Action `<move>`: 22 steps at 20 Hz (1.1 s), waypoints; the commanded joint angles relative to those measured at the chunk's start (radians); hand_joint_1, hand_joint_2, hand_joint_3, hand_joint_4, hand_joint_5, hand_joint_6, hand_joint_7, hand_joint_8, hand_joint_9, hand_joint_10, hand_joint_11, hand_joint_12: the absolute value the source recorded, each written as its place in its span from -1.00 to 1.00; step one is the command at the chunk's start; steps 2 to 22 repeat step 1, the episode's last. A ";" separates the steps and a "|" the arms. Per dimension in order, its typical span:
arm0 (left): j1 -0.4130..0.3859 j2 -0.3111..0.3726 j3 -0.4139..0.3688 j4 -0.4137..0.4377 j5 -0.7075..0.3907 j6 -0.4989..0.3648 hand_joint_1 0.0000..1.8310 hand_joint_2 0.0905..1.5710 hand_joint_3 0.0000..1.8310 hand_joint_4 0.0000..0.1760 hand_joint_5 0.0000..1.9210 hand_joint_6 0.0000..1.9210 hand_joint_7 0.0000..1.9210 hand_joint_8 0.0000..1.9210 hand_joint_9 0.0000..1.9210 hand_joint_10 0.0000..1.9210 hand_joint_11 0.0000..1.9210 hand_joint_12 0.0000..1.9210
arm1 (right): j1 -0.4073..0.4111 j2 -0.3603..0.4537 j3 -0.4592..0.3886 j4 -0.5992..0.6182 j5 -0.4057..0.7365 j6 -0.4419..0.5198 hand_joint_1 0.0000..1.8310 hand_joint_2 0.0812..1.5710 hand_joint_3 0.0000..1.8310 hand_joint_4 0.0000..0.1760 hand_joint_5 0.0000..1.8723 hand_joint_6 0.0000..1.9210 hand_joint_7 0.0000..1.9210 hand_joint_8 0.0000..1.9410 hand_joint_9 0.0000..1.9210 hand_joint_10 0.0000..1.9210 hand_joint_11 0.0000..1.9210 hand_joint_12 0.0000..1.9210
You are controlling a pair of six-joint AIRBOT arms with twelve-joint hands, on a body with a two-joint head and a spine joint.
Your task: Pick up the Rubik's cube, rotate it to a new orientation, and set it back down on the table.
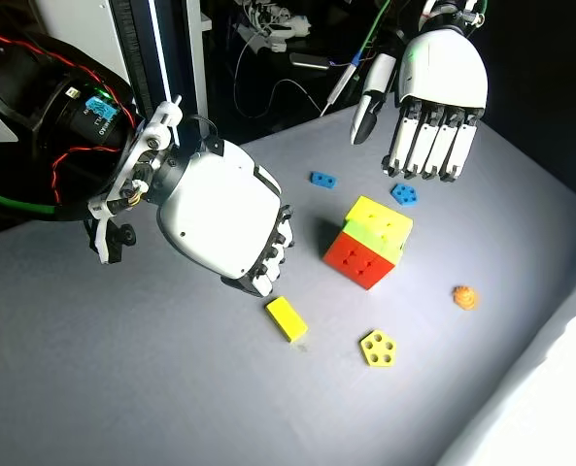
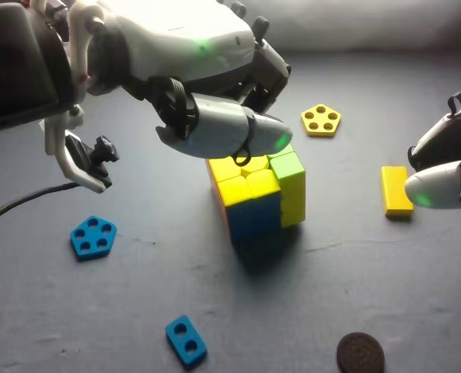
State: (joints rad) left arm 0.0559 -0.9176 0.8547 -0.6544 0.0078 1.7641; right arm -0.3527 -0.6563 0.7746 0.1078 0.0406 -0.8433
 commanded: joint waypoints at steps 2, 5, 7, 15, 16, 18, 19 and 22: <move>-0.015 0.011 0.005 -0.001 -0.083 -0.002 -0.86 0.76 -1.00 -1.00 -0.35 0.64 -0.17 0.73 -0.22 0.91 -0.39 1.00 | 0.005 0.003 0.000 0.000 0.104 0.002 -0.95 0.67 -1.00 -1.00 -0.24 0.47 -0.15 0.53 -0.27 0.81 -0.28 1.00; -0.015 0.011 0.005 -0.001 -0.083 -0.002 -0.86 0.76 -1.00 -1.00 -0.35 0.64 -0.17 0.73 -0.22 0.91 -0.39 1.00 | 0.005 0.003 0.000 0.000 0.104 0.002 -0.95 0.67 -1.00 -1.00 -0.24 0.47 -0.15 0.53 -0.27 0.81 -0.28 1.00; -0.015 0.011 0.005 -0.001 -0.083 -0.002 -0.86 0.76 -1.00 -1.00 -0.35 0.64 -0.17 0.73 -0.22 0.91 -0.39 1.00 | 0.005 0.003 0.000 0.000 0.104 0.002 -0.95 0.67 -1.00 -1.00 -0.24 0.47 -0.15 0.53 -0.27 0.81 -0.28 1.00; -0.015 0.011 0.005 -0.001 -0.083 -0.002 -0.86 0.76 -1.00 -1.00 -0.35 0.64 -0.17 0.73 -0.22 0.91 -0.39 1.00 | 0.005 0.003 0.000 0.000 0.104 0.002 -0.95 0.67 -1.00 -1.00 -0.24 0.47 -0.15 0.53 -0.27 0.81 -0.28 1.00; -0.015 0.011 0.005 -0.001 -0.083 -0.002 -0.86 0.76 -1.00 -1.00 -0.35 0.64 -0.17 0.73 -0.22 0.91 -0.39 1.00 | 0.005 0.003 0.000 0.000 0.104 0.002 -0.95 0.67 -1.00 -1.00 -0.24 0.47 -0.15 0.53 -0.27 0.81 -0.28 1.00; -0.015 0.011 0.005 -0.001 -0.083 -0.002 -0.86 0.76 -1.00 -1.00 -0.35 0.64 -0.17 0.73 -0.22 0.91 -0.39 1.00 | 0.005 0.003 0.000 0.000 0.104 0.002 -0.95 0.67 -1.00 -1.00 -0.24 0.47 -0.15 0.53 -0.27 0.81 -0.28 1.00; -0.015 0.011 0.005 -0.001 -0.083 -0.002 -0.86 0.76 -1.00 -1.00 -0.35 0.64 -0.17 0.73 -0.22 0.91 -0.39 1.00 | 0.005 0.003 0.000 0.000 0.104 0.002 -0.95 0.67 -1.00 -1.00 -0.24 0.47 -0.15 0.53 -0.27 0.81 -0.28 1.00; -0.015 0.011 0.005 -0.001 -0.083 -0.002 -0.86 0.76 -1.00 -1.00 -0.35 0.64 -0.17 0.73 -0.22 0.91 -0.39 1.00 | 0.005 0.003 0.000 0.000 0.104 0.002 -0.95 0.67 -1.00 -1.00 -0.24 0.47 -0.15 0.53 -0.27 0.81 -0.28 1.00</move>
